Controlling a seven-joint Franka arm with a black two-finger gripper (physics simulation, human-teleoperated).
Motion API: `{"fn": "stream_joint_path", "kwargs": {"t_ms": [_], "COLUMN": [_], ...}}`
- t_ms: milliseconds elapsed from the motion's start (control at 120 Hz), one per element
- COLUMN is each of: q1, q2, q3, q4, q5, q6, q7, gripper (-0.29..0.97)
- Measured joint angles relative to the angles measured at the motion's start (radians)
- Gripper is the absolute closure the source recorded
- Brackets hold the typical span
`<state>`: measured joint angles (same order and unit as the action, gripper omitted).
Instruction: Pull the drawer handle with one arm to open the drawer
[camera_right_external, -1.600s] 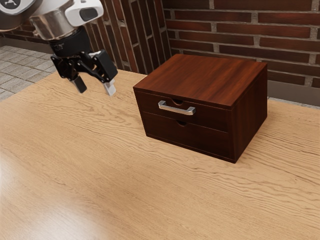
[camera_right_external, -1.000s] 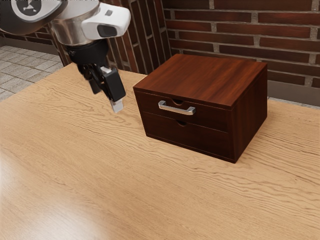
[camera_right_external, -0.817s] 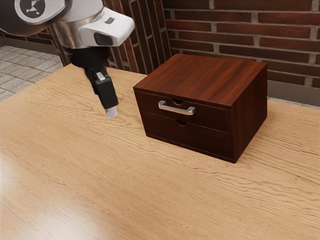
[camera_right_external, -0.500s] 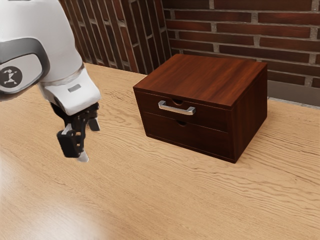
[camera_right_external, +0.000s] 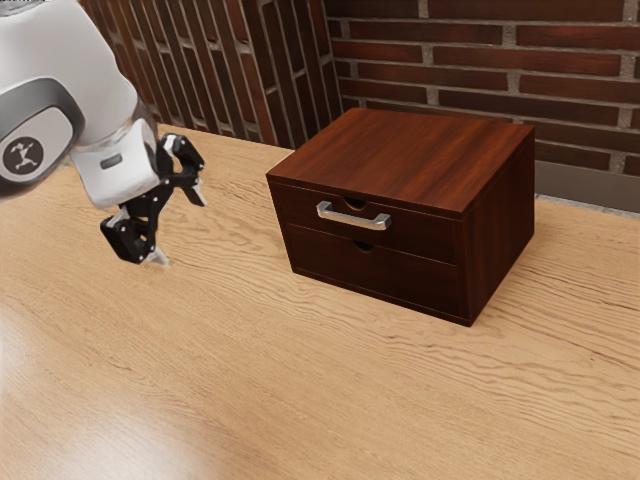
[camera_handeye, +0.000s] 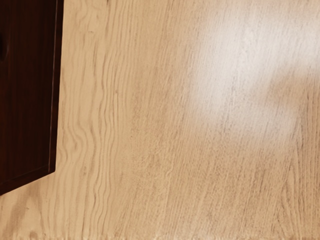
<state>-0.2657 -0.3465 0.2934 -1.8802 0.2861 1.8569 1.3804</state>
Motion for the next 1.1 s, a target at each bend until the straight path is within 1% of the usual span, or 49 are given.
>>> {"fn": "stream_joint_path", "kwargs": {"t_ms": [75,217,267,367,508,700,817,1050,1100], "q1": [-0.012,-0.02,-0.021,-0.027,-0.039,-0.041,-0.04,-0.067,-0.065], "q2": [0.017,0.022,0.022,0.043,0.067,0.072,0.072,0.106,0.11], "q3": [0.023,0.03,0.036,0.079,0.088,0.089,0.124,0.132,0.148], "q4": [-0.001,0.0,-0.001,-0.003,-0.017,-0.035,-0.04,-0.04,-0.04], "q5": [0.002,-0.004,-0.006,-0.008,-0.015,-0.03,-0.031,-0.057,-0.06], "q6": [0.048,0.134,0.155,0.189,0.24,0.293,0.314,0.366,0.373], "q7": [0.037,0.094,0.112,0.142,0.177,0.215,0.231,0.256,0.257], "gripper": [0.0,0.0,0.0,0.0,0.0,0.0,0.0,0.0,0.0]}}
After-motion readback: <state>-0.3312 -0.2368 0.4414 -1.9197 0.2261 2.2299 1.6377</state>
